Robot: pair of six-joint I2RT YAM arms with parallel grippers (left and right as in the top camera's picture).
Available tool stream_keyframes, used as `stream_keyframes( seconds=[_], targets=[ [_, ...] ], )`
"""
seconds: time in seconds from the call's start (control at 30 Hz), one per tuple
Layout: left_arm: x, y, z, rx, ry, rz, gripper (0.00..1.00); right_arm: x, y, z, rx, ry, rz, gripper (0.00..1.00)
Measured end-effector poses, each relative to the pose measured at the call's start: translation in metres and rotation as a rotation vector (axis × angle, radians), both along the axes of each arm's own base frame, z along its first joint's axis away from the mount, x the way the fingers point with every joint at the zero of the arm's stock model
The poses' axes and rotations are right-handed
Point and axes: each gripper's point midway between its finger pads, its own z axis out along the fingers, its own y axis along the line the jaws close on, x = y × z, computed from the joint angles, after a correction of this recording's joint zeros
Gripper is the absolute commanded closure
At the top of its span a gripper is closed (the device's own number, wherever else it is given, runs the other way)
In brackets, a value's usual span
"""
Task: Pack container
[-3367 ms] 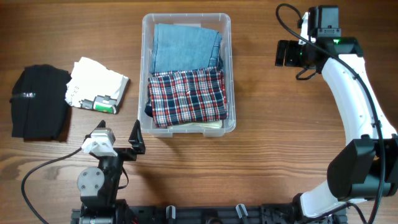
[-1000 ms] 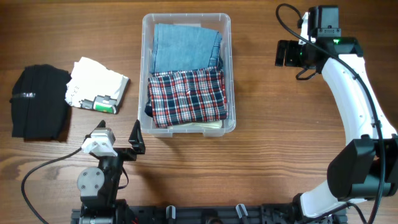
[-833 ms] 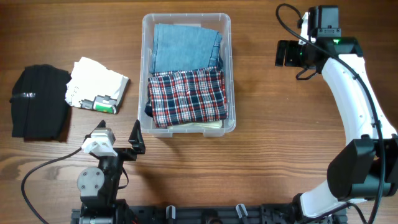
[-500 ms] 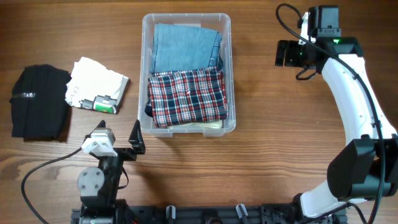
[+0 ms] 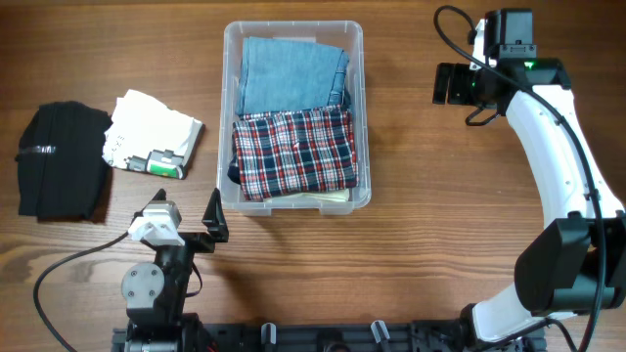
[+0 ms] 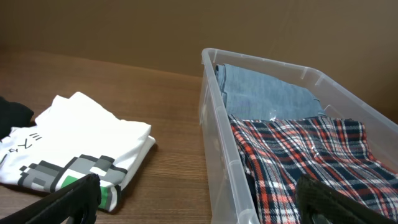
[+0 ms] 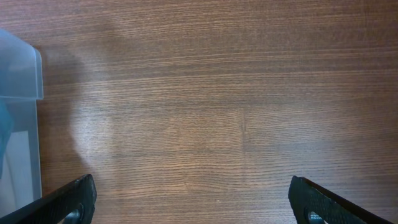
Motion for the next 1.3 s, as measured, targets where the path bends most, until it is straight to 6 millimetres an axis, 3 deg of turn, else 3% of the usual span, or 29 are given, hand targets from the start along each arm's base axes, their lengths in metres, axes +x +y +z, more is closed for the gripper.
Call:
stream_keyframes(
  seconds=[0.27, 0.43, 0.53, 0.7, 0.8, 0.97, 1.0, 1.17, 1.3],
  targets=[
    [0.001, -0.006, 0.009, -0.007, -0.038, -0.034, 0.00, 0.000, 0.000, 0.000, 0.000, 0.000, 0.000, 0.00],
    [0.000, -0.008, 0.039, -0.055, -0.131, -0.045, 0.00, 0.000, 0.000, 0.000, 0.000, 0.000, 0.000, 0.00],
    [-0.005, -0.006, 0.047, -0.108, -0.045, -0.022, 0.00, 0.000, 0.000, 0.000, 0.000, 0.000, 0.000, 0.00],
    [-0.010, 0.004, 0.099, -0.123, 0.102, 0.048, 0.00, 0.000, 0.000, 0.000, 0.000, -0.001, 0.000, 0.00],
    [-0.004, 0.011, 0.114, -0.078, 0.282, 0.089, 0.00, 0.000, 0.000, 0.000, 0.000, -0.001, 0.000, 0.00],
    [0.022, 0.017, 0.131, -0.032, 0.536, 0.112, 0.00, 0.000, 0.000, 0.001, 0.000, -0.002, 0.000, 0.00],
    [0.040, 0.018, 0.142, -0.022, 0.578, 0.117, 0.00, 0.000, 0.000, 0.001, 0.000, -0.002, 0.000, 0.00],
    [0.087, 0.020, 0.165, -0.013, 0.582, 0.122, 0.00, 0.000, 0.000, 0.001, 0.000, -0.002, 0.000, 0.00],
    [0.105, 0.026, 0.157, 0.002, 0.599, 0.152, 0.00, 0.000, 0.000, 0.001, 0.000, -0.002, 0.000, 0.00]
  ],
)
